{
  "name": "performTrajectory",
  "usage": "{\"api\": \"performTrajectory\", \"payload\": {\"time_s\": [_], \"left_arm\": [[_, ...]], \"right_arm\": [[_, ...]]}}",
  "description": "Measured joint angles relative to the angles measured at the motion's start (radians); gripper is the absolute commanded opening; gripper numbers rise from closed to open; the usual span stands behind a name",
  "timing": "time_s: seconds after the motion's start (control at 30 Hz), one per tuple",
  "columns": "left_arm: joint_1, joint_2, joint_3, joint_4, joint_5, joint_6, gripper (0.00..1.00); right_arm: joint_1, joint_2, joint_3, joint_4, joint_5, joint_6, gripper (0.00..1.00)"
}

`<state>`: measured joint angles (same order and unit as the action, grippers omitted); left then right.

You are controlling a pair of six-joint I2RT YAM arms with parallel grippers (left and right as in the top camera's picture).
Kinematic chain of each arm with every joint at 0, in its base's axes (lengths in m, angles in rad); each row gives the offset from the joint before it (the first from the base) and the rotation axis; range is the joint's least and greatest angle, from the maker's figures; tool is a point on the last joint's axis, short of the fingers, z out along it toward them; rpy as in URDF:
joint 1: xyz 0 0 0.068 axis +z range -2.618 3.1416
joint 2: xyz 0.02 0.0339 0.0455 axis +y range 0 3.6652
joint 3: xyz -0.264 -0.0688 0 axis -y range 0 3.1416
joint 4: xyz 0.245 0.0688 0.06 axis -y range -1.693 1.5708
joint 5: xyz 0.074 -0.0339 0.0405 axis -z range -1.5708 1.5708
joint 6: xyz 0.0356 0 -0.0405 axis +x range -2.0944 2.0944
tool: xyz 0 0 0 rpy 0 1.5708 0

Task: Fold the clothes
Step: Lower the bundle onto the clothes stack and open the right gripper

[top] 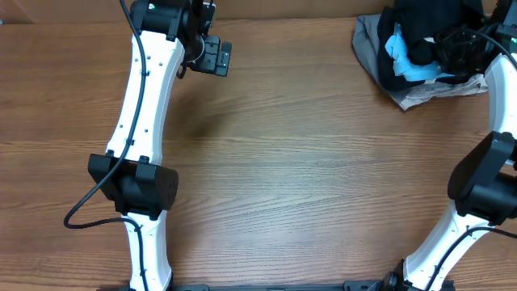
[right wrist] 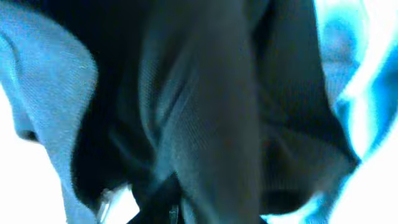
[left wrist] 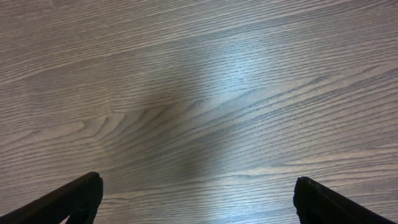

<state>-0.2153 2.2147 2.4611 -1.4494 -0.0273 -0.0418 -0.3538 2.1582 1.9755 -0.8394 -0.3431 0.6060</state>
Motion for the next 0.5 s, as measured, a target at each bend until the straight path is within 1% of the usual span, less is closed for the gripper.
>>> {"api": "performTrajectory", "payload": {"time_s": [0.1,0.13,0.3,0.43,0.5], "left_arm": [[0.0,0.0,0.0,0.004,0.0,0.0,1.0],[0.0,0.0,0.0,0.005,0.0,0.0,1.0],[0.0,0.0,0.0,0.006,0.0,0.0,1.0],[0.0,0.0,0.0,0.006,0.0,0.0,1.0],[0.0,0.0,0.0,0.007,0.0,0.0,1.0]], "right_arm": [[0.0,-0.021,0.0,-0.044,0.007,-0.041,0.56],[0.0,-0.031,0.0,-0.056,0.008,-0.053,0.58],[0.0,-0.117,0.0,-0.122,0.01,-0.106,0.59],[0.001,-0.198,0.0,-0.141,0.01,-0.167,0.6],[0.001,-0.235,0.0,-0.118,0.01,-0.209,0.63]]}}
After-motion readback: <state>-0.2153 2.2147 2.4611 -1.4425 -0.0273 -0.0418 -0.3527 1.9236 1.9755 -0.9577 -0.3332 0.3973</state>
